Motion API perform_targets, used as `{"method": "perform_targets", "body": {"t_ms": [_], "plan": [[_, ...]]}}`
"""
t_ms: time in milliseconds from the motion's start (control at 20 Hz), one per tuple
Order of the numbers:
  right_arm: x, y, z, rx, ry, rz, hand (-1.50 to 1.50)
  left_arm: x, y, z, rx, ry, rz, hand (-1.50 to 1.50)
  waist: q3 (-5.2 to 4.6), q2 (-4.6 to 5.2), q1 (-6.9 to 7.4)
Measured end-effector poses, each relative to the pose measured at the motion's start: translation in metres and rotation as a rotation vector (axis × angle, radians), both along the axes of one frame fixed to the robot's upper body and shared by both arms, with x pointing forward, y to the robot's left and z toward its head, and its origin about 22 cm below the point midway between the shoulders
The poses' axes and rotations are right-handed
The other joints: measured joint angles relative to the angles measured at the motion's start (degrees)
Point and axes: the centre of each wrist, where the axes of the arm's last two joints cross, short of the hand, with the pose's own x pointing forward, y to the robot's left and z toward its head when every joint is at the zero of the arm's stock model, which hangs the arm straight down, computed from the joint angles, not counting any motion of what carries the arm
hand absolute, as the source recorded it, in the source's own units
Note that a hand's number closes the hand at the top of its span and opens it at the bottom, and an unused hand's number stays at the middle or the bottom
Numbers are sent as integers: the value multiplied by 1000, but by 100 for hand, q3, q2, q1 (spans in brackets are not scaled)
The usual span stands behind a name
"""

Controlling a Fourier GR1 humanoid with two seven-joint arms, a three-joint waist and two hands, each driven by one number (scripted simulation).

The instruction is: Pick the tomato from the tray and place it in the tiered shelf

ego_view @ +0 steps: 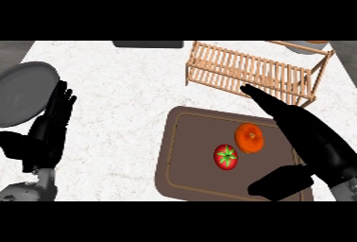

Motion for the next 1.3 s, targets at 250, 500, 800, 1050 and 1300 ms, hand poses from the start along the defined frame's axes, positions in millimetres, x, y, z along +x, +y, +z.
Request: {"method": "perform_targets", "body": {"t_ms": [250,500,800,1050,1300], "plan": [[-2,39,4,-155,32,-17,-150,0,0,5,0,-1,0,0,10,13,19],[3,65,-11,-259,37,-11,-150,-3,-3,3,0,-5,2,0,18,21,-7],[13,77,-32,-408,67,-38,-150,-4,-3,5,-3,-3,8,0,21,16,-41],[13,82,-45,-452,82,-54,-150,-3,4,3,-5,-3,17,0,25,20,-83],[14,78,-62,-463,99,-70,-150,2,1,6,0,1,16,0,31,28,-105]]}}
